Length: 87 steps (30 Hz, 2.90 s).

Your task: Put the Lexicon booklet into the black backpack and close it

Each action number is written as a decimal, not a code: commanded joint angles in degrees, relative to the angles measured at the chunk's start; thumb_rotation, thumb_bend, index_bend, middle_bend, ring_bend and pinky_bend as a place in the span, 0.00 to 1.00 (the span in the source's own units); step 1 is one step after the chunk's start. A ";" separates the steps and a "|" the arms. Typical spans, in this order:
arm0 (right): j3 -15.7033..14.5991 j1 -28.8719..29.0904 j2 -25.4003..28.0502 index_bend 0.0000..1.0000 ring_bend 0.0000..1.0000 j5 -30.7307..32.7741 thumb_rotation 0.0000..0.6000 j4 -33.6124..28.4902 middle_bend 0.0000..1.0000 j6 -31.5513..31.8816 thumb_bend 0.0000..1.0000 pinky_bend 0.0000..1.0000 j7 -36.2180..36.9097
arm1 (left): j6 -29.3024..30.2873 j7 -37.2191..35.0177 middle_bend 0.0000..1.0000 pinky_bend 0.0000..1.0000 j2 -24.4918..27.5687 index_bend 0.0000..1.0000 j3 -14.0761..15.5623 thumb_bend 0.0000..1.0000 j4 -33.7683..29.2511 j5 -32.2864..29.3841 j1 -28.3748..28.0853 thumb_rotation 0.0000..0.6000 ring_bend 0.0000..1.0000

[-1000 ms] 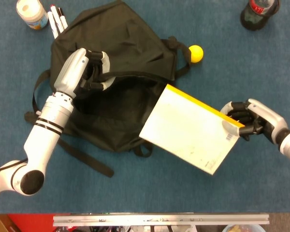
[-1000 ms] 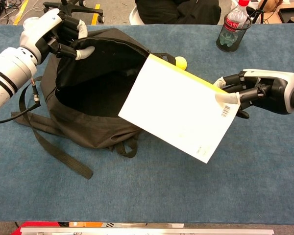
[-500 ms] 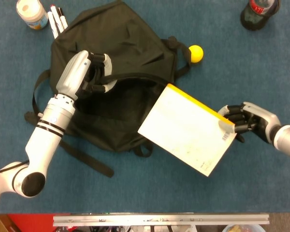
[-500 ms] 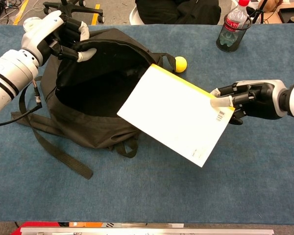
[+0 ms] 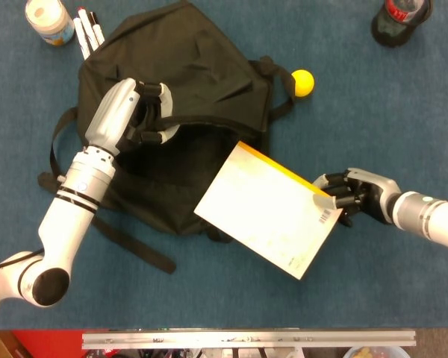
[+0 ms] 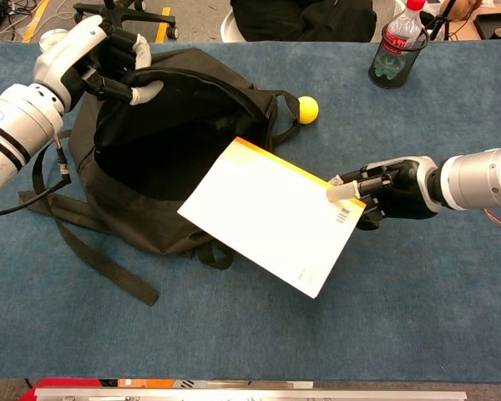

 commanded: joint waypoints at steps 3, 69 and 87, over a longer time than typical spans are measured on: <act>0.03 1.80 -1.26 0.88 0.67 4.05 1.00 1.88 0.79 -0.27 0.70 0.80 3.06 | 0.01 -0.24 0.81 0.94 0.31 0.73 0.24 0.33 -0.47 0.53 0.14 1.00 0.77; 1.59 16.13 -16.42 0.88 0.67 32.95 1.00 13.48 0.79 7.61 0.72 0.82 10.29 | 1.19 0.48 0.80 0.94 2.83 0.74 4.61 0.33 -4.89 6.76 1.41 1.00 0.77; 9.82 8.11 -19.18 0.88 0.67 30.32 1.00 10.04 0.78 16.47 0.72 0.82 8.84 | 1.64 -1.03 0.80 0.94 6.56 0.74 6.20 0.33 -9.70 9.27 2.71 1.00 0.77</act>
